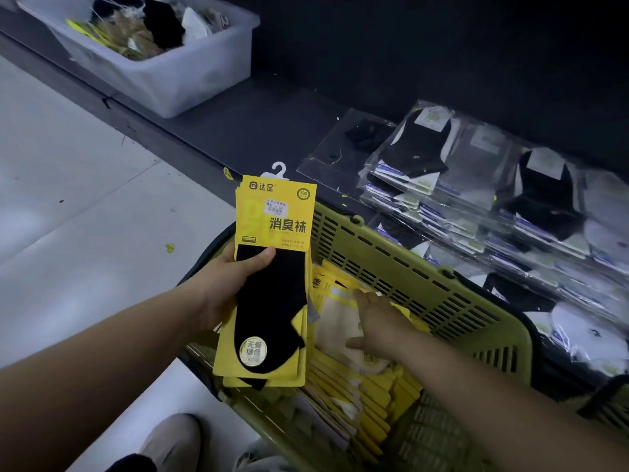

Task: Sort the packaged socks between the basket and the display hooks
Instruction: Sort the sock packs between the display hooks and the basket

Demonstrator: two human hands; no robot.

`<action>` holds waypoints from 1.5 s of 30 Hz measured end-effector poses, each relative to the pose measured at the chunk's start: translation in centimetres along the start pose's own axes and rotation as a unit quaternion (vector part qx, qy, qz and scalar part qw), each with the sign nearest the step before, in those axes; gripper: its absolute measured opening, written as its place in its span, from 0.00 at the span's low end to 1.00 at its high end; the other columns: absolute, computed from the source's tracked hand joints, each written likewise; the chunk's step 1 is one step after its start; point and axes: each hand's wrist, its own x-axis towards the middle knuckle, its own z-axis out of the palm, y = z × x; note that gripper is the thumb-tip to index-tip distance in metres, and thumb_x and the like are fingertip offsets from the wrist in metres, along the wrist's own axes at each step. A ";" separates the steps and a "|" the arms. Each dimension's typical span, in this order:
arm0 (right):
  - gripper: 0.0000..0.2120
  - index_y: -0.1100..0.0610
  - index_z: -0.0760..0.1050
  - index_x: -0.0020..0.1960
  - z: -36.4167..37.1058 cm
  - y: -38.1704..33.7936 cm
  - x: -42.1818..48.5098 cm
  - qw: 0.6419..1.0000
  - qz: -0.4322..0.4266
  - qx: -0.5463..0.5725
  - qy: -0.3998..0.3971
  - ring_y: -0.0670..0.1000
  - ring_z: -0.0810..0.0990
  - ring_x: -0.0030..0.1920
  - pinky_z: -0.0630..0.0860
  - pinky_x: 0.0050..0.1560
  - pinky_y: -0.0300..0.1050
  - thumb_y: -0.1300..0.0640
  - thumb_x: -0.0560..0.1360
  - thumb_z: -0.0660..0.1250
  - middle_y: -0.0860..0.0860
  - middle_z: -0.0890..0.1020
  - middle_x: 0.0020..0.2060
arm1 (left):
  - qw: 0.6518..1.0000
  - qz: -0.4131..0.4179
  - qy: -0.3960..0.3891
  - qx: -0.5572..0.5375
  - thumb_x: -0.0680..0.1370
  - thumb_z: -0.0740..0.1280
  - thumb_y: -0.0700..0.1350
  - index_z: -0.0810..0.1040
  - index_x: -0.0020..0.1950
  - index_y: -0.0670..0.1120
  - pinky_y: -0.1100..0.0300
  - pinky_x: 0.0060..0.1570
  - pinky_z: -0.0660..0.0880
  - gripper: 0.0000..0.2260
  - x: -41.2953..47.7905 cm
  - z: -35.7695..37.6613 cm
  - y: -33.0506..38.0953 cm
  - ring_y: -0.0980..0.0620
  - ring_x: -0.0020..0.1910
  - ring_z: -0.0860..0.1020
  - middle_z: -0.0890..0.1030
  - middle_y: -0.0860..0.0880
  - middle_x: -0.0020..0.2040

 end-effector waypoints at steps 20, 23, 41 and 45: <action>0.32 0.58 0.58 0.73 0.3 -2.5 -0.3 0.989 0.079 0.123 0.036 0.57 0.73 0.63 0.73 0.54 0.45 0.51 0.76 0.68 0.57 0.71 0.67 | 0.999 0.029 0.028 0.014 0.75 0.71 0.47 0.69 0.67 0.55 0.55 0.34 0.81 0.22 0.6 -1.4 -0.3 0.45 0.47 0.84 0.83 0.47 0.55; 0.25 0.57 0.65 0.69 -3.4 -0.4 -2.3 0.968 0.088 0.205 0.111 0.56 0.77 0.58 0.74 0.51 0.44 0.53 0.75 0.68 0.55 0.77 0.60 | 0.999 0.027 0.042 -0.005 0.75 0.71 0.49 0.68 0.68 0.55 0.53 0.36 0.80 0.23 0.8 -1.1 -0.2 0.45 0.49 0.83 0.82 0.48 0.55; 0.12 0.43 0.79 0.50 -17.5 -3.8 -10.9 0.804 -0.035 0.496 0.328 0.46 0.79 0.47 0.79 0.48 0.45 0.49 0.68 0.74 0.47 0.78 0.50 | 0.995 0.071 -0.053 -0.043 0.65 0.60 0.74 0.71 0.68 0.52 0.43 0.60 0.75 0.38 -0.7 10.2 9.0 0.43 0.57 0.80 0.80 0.46 0.60; 0.08 0.51 0.79 0.44 -23.0 -4.1 -12.7 0.745 -0.064 0.481 0.458 0.54 0.76 0.34 0.74 0.38 0.48 0.47 0.70 0.72 0.56 0.80 0.35 | 0.993 0.117 -0.006 -0.022 0.74 0.54 0.71 0.75 0.64 0.52 0.46 0.61 0.74 0.30 -2.7 12.4 12.7 0.44 0.55 0.80 0.81 0.47 0.57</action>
